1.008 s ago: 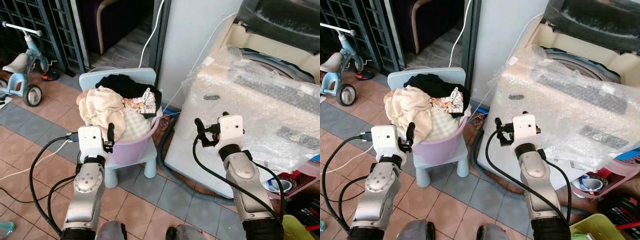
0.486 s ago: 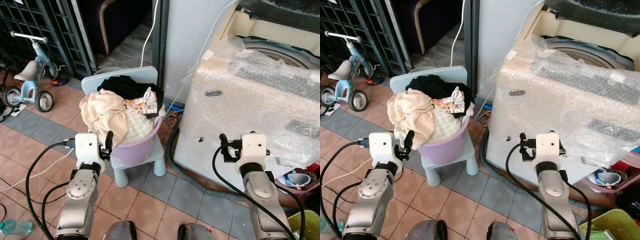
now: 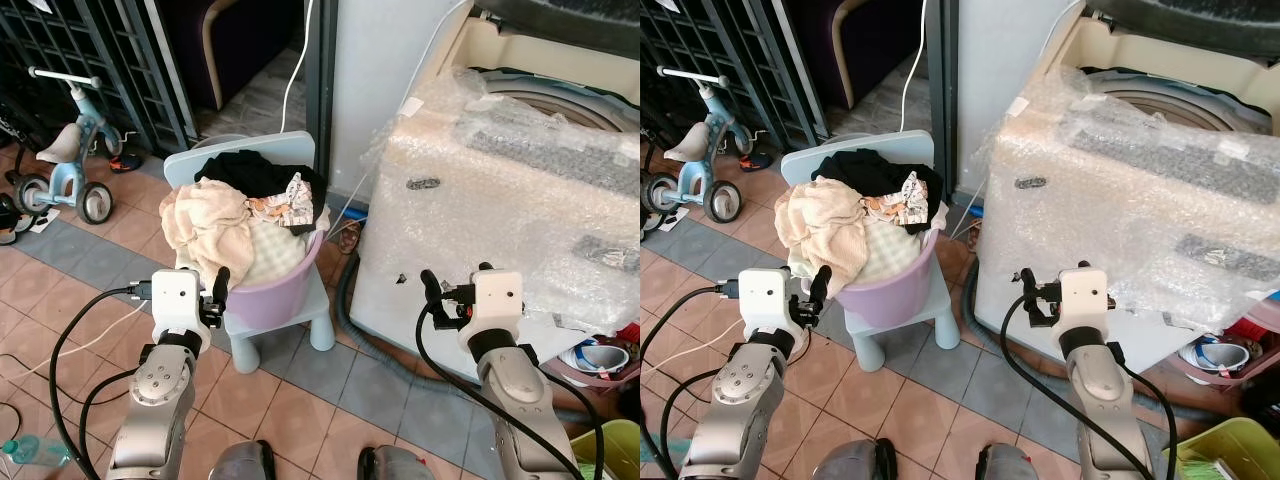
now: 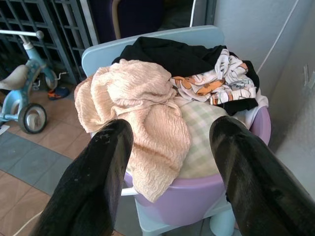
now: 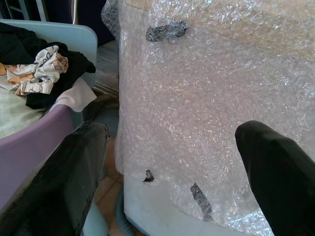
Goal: Clothes washing
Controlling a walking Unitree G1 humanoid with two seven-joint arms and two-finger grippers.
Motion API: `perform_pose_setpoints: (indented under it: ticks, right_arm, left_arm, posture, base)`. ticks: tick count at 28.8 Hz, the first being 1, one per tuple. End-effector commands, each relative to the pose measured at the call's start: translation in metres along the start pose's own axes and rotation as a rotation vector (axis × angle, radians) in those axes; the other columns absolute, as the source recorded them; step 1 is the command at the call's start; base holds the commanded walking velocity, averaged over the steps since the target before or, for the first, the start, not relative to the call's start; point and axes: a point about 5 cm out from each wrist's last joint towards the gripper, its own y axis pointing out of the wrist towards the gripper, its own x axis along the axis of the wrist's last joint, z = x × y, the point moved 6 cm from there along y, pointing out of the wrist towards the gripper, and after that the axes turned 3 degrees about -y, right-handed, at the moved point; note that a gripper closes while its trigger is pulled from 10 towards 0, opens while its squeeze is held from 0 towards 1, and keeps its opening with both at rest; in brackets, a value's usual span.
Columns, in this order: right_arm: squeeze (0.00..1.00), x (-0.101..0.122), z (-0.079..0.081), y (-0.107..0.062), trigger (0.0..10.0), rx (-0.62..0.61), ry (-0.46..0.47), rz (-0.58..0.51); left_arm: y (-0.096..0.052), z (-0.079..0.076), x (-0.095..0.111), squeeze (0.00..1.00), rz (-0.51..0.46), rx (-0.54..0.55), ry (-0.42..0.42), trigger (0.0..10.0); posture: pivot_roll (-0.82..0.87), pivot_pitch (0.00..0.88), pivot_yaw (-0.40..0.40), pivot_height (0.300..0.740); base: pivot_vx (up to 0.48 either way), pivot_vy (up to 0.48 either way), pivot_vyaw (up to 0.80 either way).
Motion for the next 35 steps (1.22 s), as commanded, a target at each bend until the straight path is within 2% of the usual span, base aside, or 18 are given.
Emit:
perform_pose_setpoints:
  ticks: [1,6,14,24,26,29,32,35]
  right_arm:
    - [0.0,0.006,-0.001,0.004,10.0,-0.004,0.03,-0.027]
    - [0.0,0.011,0.005,0.008,10.0,0.039,0.01,-0.043]
    - [0.0,0.021,0.026,0.016,10.0,0.115,0.003,-0.077]
    - [0.0,0.021,0.028,0.02,10.0,0.147,0.004,-0.079]
    - [0.0,0.023,0.024,0.018,10.0,0.131,0.041,-0.095]
    - [0.0,0.019,0.019,0.017,10.0,0.107,0.004,-0.078]
    - [0.0,0.015,0.014,0.017,10.0,0.088,0.014,-0.061]
    - [0.0,0.014,0.014,0.017,10.0,0.084,-0.014,-0.055]
  left_arm:
    - [0.001,-0.003,0.005,0.0,-0.011,-0.003,0.006,10.0]
    - [-0.003,-0.015,0.001,0.0,0.008,-0.058,-0.033,10.0]
    - [0.003,-0.019,0.005,0.0,-0.006,-0.051,-0.02,10.0]
    - [0.004,-0.026,0.01,0.0,-0.021,-0.067,-0.046,10.0]
    - [0.003,-0.025,0.009,0.0,-0.015,-0.062,-0.054,10.0]
    - [0.004,-0.023,0.009,0.0,-0.01,-0.058,-0.061,10.0]
    - [0.004,-0.023,0.009,0.0,-0.009,-0.059,-0.064,10.0]
    - [0.004,-0.024,0.01,0.0,-0.011,-0.065,-0.066,10.0]
  posture:
    - [-0.02,0.088,0.022,0.74]
    - [-0.02,0.084,0.018,0.74]
    - [-0.02,0.091,0.015,0.74]
    - [-0.01,0.096,0.011,0.74]
    - [-0.02,0.098,0.012,0.74]
    - [-0.02,0.103,0.015,0.74]
    - [-0.02,0.108,0.017,0.74]
    - [-0.02,0.115,0.017,0.74]
  base:
    - [0.0,0.0,0.0]
    - [0.0,0.0,0.0]
    - [0.0,0.0,0.78]
    - [0.0,0.0,0.75]
    - [0.0,0.0,0.0]
    - [0.0,0.0,0.0]
    - [0.0,0.0,0.0]
    - [0.096,0.0,0.0]
